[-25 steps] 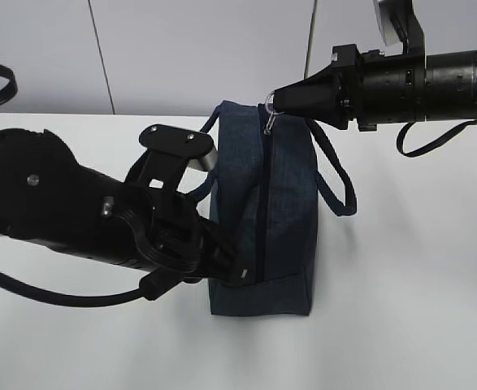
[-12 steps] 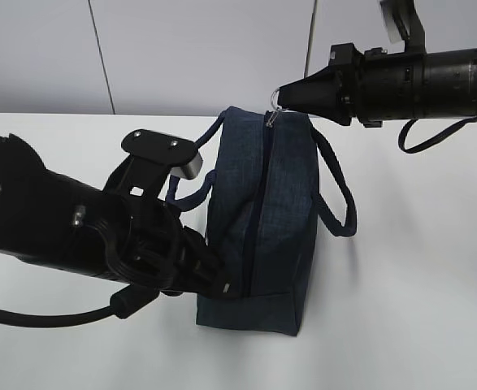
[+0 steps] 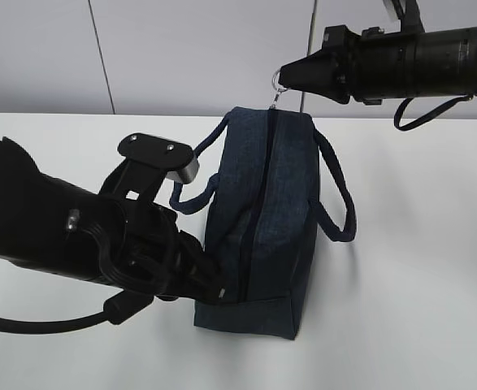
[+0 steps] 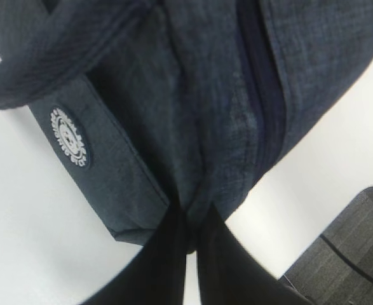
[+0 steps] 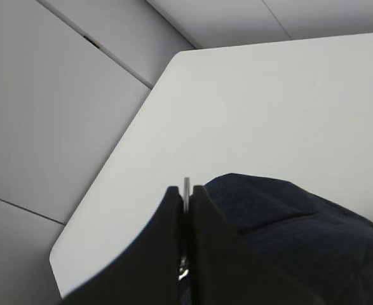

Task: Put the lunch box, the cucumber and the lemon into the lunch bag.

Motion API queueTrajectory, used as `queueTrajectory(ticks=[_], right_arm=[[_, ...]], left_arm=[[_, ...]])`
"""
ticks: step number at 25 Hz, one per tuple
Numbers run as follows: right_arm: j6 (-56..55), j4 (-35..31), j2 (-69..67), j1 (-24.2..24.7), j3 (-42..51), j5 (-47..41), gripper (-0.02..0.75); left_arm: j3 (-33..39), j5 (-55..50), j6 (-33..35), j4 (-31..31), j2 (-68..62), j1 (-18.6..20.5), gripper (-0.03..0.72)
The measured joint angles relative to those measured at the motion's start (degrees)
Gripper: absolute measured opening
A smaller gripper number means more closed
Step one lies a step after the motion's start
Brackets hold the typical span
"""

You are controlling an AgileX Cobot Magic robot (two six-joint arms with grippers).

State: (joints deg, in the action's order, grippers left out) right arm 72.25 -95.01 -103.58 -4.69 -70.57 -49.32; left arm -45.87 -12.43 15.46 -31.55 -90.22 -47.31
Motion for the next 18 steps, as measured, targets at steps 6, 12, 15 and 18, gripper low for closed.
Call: queueTrajectory(ticks=[6, 12, 15, 18], right_arm=[[-0.11, 0.00, -4.10, 0.00, -4.08, 0.97, 0.000], [-0.35, -0.23, -7.64, 0.00, -7.41, 2.25, 0.000], [-0.36, -0.23, -9.11, 0.00, -8.59, 2.62, 0.000], [-0.45, -0.33, -10.19, 0.00, -9.30, 2.85, 0.000]], left_arm=[[0.05, -0.92, 0.00, 0.00, 0.60, 0.00, -0.012], [0.62, -1.17, 0.00, 0.02, 0.99, 0.00, -0.013], [0.71, -1.26, 0.00, 0.02, 1.19, 0.00, -0.013], [0.71, -1.32, 0.00, 0.12, 1.19, 0.00, -0.012]])
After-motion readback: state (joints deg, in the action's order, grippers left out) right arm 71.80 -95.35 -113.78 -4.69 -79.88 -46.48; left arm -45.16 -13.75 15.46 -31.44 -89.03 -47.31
